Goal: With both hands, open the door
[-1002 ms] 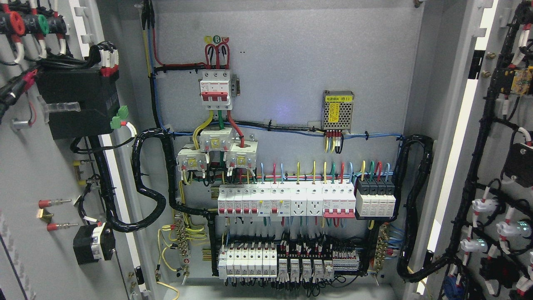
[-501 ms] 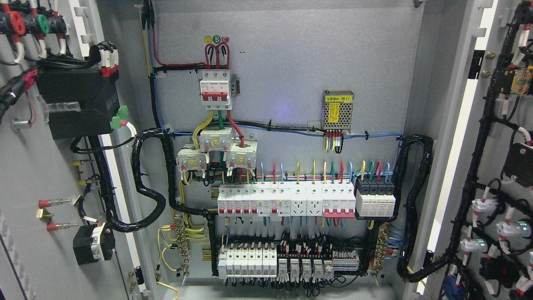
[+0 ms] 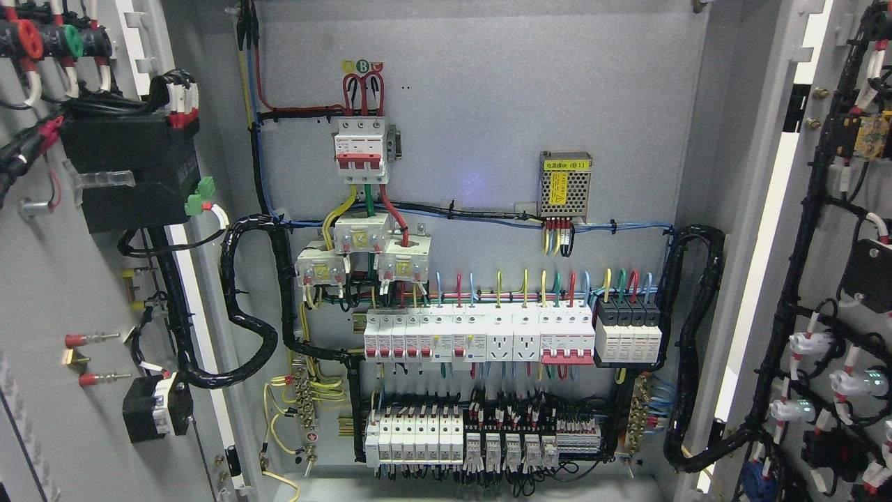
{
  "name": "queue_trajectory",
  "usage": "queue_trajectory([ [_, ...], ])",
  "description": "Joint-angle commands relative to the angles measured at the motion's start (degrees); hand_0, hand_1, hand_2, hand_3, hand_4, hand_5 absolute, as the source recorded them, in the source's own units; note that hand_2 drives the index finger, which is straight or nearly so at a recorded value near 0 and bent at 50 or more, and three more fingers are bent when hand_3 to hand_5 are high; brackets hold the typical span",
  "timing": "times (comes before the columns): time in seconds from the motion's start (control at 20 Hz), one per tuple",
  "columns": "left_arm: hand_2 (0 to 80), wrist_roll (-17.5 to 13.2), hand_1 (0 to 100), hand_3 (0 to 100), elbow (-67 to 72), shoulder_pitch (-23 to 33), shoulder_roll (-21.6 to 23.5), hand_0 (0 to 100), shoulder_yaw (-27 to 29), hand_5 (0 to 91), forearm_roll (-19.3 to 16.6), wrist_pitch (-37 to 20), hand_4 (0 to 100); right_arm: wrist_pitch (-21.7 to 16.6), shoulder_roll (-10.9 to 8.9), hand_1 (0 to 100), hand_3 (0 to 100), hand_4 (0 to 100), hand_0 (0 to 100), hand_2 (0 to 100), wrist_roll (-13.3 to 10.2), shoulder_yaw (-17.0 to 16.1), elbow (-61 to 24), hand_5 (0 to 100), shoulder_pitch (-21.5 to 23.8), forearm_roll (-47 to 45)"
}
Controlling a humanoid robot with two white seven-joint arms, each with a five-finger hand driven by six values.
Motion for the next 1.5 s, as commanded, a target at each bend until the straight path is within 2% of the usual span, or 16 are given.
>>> queue_trajectory([
  [0.0,0.0,-0.2,0,0,-33.1,7.8,5.1,0,-3.9,0.0,1.3,0.0,3,-3.3,-6.83,0,0,0,0,0,0.0,-5.4,-1.2,0,7.0,1.1],
  [0.2,0.0,-1.1,0,0,-44.9,12.6,6.8,0,-4.8,0.0,1.7,0.0,3,-6.7,-7.26,0,0,0,0,0,0.0,-9.3,-1.5,0,10.9,1.1],
  [0.3,0.0,-1.1,0,0,-49.3,14.2,7.4,0,-4.8,0.0,1.6,-0.2,3,-9.5,-8.67,0,0,0,0,0,0.0,-10.7,-1.8,0,14.0,1.1],
  [0.4,0.0,-1.1,0,0,-53.3,15.6,8.5,0,-4.8,0.0,1.7,-1.6,3,-13.8,-11.12,0,0,0,0,0,0.0,-10.9,-2.3,0,17.0,1.1],
  [0.5,0.0,-1.1,0,0,-56.8,16.4,8.6,0,-4.9,0.0,1.8,-3.5,3,-16.8,-12.27,0,0,0,0,0,0.0,-11.5,-2.5,0,18.8,1.1],
  [0.75,0.0,-1.0,0,0,-64.2,17.3,12.0,0,-4.9,0.0,5.2,-4.4,3,-22.7,-13.33,0,0,0,0,0,0.0,-14.6,-6.7,0,25.6,1.1],
  [0.95,0.0,-1.0,0,0,-69.4,17.5,13.6,0,-4.7,0.0,8.4,-4.4,3,-26.8,-13.51,0,0,0,0,0,0.4,-18.3,-7.5,0,29.8,1.1],
  [1.15,0.0,-1.0,0,0,-74.1,17.5,15.9,0,-4.3,0.0,11.4,-4.6,3,-30.5,-15.35,0,0,0,0,0,0.5,-20.2,-8.1,0,33.5,1.1],
  [1.35,0.0,-1.0,0,0,-78.3,17.2,18.4,0,-4.3,0.0,14.7,-4.8,3,-31.3,-17.81,0,0,0,0,0,0.6,-23.1,-8.2,0,34.6,1.1],
  [1.45,0.0,-1.0,0,0,-79.9,17.3,19.4,0,-4.4,0.0,15.1,-6.4,3,-31.3,-18.86,0,0,0,0,0,0.7,-24.7,-9.0,0,34.5,1.1],
])
